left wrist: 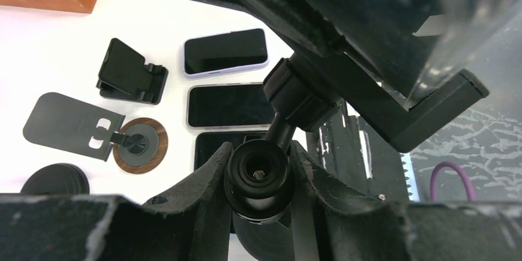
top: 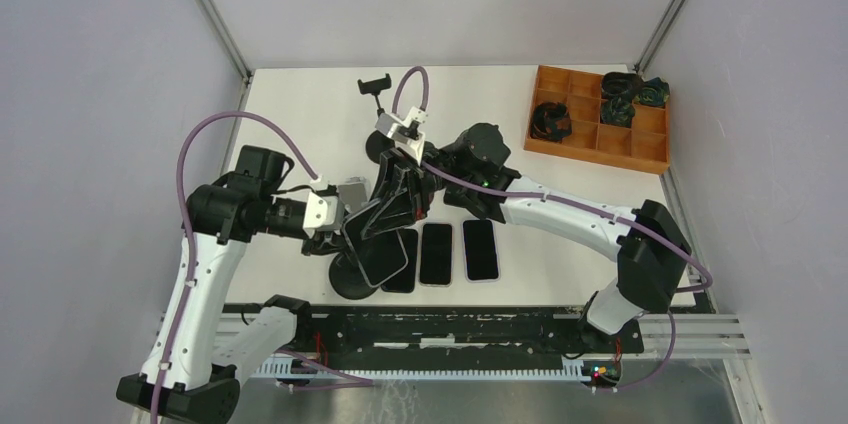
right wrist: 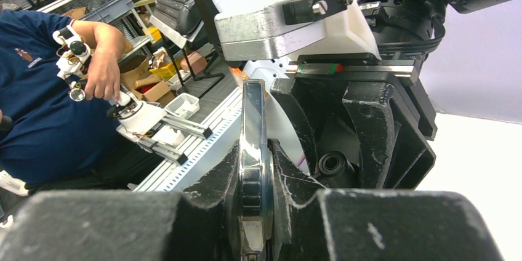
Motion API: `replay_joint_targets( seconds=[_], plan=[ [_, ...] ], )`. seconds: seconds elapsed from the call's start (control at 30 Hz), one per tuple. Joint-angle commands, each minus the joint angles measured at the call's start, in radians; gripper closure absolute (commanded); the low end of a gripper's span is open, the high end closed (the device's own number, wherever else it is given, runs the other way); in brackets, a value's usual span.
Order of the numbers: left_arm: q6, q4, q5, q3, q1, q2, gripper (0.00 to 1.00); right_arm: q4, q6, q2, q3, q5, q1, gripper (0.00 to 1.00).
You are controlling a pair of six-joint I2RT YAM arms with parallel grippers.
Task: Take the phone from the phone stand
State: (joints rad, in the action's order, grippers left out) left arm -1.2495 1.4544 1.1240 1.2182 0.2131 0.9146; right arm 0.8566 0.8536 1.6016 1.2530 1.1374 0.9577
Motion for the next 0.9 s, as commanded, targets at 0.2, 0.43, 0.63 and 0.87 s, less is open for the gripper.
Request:
replay_joint_targets(
  seconds=[0.2,0.43,0.63,0.87],
  plan=[
    [-0.099,0.012,-0.042,-0.015,0.035,-0.025,0.98,0.185,-0.106,-0.159,0.052,-0.332,-0.108,1.00],
    [-0.093,0.012,-0.043,-0.013,0.037,-0.024,0.98,0.215,-0.141,-0.233,0.006,-0.363,-0.123,1.00],
    [-0.090,0.012,-0.029,-0.009,0.037,-0.026,0.98,0.210,-0.123,-0.248,-0.021,-0.362,-0.133,1.00],
    [-0.075,0.012,-0.022,0.032,0.037,-0.021,0.98,-0.038,-0.020,-0.265,0.034,-0.326,-0.307,1.00]
  ],
)
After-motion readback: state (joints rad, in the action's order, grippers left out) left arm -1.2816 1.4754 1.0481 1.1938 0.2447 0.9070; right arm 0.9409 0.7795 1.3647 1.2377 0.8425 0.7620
